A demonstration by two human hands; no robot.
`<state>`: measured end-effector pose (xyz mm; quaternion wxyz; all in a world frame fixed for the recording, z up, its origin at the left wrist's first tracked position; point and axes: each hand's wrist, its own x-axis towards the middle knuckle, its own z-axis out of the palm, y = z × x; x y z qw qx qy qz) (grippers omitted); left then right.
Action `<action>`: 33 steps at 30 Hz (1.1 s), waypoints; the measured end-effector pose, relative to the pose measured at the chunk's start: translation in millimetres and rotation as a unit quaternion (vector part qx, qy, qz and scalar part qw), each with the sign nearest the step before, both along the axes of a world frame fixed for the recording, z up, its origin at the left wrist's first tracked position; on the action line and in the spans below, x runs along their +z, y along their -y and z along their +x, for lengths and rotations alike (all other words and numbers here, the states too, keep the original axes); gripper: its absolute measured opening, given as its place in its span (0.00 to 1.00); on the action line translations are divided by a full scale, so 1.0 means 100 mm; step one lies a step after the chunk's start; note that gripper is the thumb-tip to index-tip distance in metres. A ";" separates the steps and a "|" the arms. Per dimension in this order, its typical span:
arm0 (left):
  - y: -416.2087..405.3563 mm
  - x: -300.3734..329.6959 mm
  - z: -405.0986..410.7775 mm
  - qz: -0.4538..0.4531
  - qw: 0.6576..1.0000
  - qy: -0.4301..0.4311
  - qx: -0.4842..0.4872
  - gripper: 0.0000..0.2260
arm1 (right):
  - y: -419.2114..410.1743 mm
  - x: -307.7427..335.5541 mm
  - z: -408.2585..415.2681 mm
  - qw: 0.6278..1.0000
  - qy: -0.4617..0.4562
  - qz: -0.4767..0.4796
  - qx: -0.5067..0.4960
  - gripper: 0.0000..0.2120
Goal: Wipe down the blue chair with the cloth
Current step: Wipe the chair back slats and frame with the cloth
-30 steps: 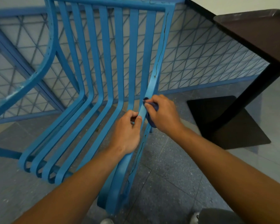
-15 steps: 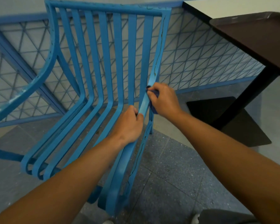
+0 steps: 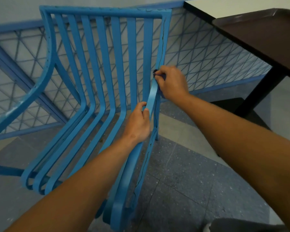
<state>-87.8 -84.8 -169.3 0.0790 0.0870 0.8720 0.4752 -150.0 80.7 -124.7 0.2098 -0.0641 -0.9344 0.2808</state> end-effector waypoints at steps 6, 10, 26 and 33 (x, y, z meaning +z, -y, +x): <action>0.03 -0.03 0.00 0.031 0.999 -0.009 -0.036 0.22 | 0.05 -0.24 0.44 0.992 0.035 -0.010 0.121 0.07; 0.03 -0.02 0.02 0.040 0.999 -0.003 -0.035 0.22 | -0.14 0.05 0.15 0.988 0.068 0.027 0.137 0.06; 0.03 0.06 0.08 0.061 0.998 0.006 -0.023 0.22 | -0.22 0.25 -0.04 0.985 0.052 0.109 0.126 0.06; 0.04 0.03 0.06 0.051 0.998 0.009 -0.020 0.23 | -0.14 0.18 -0.20 0.999 -0.016 0.045 0.019 0.07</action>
